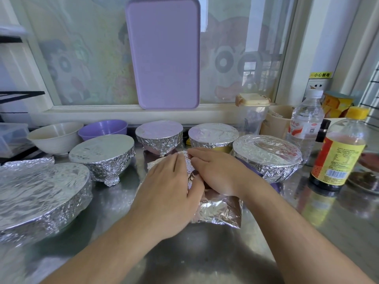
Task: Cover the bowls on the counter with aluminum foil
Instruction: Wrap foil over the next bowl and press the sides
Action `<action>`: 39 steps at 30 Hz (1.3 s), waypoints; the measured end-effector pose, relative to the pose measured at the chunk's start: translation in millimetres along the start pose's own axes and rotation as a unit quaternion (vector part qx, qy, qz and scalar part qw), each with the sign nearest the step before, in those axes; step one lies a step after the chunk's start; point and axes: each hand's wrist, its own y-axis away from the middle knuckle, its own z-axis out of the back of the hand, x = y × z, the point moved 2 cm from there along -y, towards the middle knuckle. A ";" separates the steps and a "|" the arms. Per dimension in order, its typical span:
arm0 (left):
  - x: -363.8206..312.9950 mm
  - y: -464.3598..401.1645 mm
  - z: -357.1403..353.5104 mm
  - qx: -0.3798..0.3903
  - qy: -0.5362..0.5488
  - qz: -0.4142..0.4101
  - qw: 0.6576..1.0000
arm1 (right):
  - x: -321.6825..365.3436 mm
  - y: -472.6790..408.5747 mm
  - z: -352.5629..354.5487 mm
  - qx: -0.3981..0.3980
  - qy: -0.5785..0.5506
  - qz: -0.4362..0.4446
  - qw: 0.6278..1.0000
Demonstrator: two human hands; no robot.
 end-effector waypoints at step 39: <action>-8.6 11.2 0.1 0.019 0.015 0.061 0.998 | 18.8 1.7 4.2 0.009 -0.147 -0.151 0.978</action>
